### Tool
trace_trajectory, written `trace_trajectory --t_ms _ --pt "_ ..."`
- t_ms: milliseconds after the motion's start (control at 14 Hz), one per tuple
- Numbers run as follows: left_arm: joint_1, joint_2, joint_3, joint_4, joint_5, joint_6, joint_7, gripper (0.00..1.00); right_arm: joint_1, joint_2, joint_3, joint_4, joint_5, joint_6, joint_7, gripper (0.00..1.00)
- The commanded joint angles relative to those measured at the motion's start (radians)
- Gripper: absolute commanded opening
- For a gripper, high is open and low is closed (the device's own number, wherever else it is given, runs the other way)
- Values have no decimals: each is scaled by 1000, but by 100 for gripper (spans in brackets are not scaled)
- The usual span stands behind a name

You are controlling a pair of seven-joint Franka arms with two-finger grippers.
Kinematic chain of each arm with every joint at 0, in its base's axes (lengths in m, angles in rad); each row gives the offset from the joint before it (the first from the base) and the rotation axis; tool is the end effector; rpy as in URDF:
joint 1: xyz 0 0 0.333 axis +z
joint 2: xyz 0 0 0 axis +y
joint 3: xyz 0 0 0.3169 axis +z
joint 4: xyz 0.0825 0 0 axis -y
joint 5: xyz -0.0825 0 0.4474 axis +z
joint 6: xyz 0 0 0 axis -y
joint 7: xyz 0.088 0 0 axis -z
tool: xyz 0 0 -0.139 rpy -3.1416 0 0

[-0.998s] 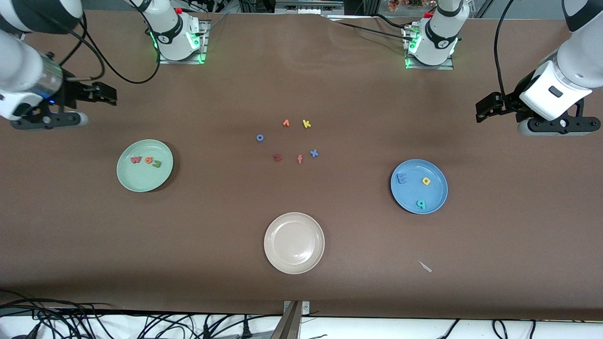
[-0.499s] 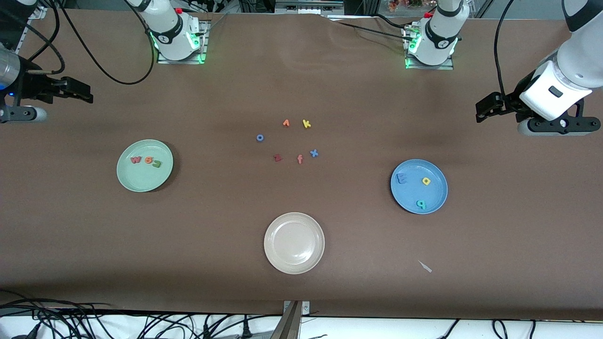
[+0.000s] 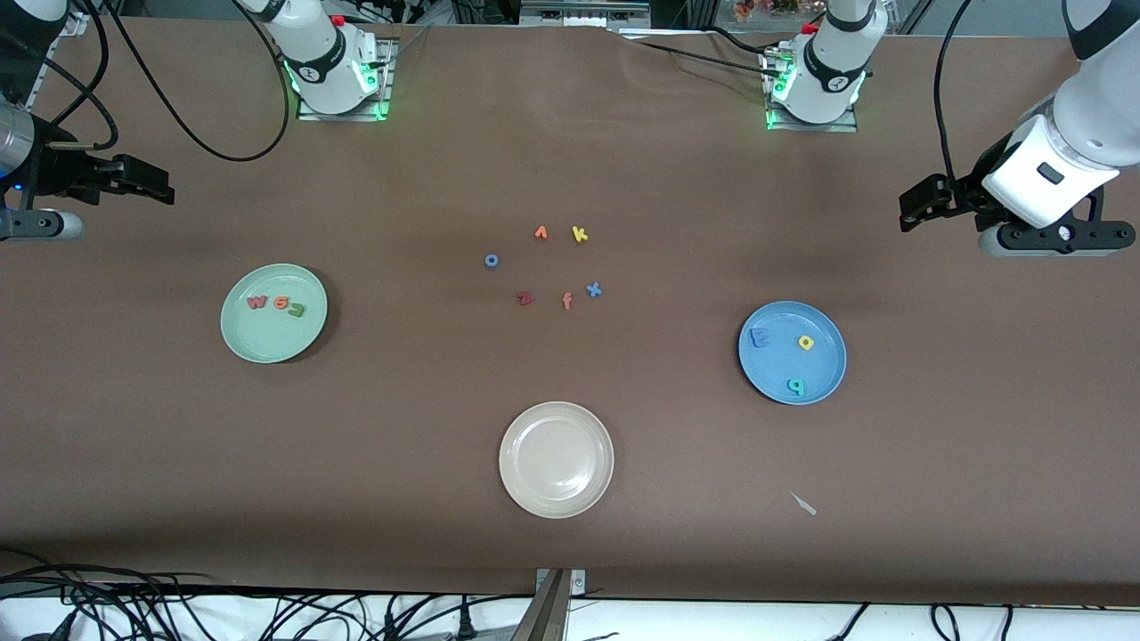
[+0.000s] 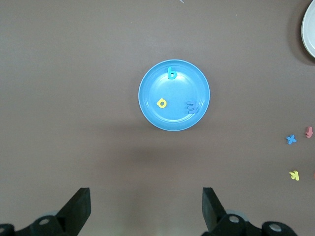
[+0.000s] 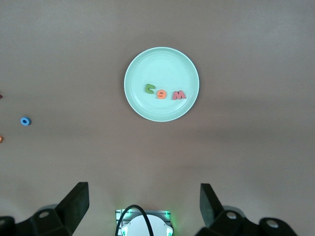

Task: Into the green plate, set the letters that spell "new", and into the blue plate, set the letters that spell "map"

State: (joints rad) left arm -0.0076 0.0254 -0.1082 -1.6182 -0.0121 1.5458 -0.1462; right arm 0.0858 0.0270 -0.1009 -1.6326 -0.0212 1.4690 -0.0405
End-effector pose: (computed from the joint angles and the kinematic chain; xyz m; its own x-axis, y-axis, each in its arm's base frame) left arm 0.6125 -0.0723 0.5506 0.9947 0.0304 -0.0986 0.0306 -0.9995 0.0005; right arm 0.6039 -0.0117 0.5370 0.9815 0.0230 -0.1901 0.0266 -0.9995 0.0162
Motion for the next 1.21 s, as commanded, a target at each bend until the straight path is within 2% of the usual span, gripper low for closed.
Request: trace_trajectory --t_ms 0,214,1141 --pt "0 14 -2 31 3 -21 8 100 0 11 4 17 0 40 4 100" --pt "0 14 -2 31 3 -21 8 100 0 13 4 20 -29 63 4 100" --pt "0 14 -2 31 3 -21 8 100 0 19 4 20 -20 65 4 100"
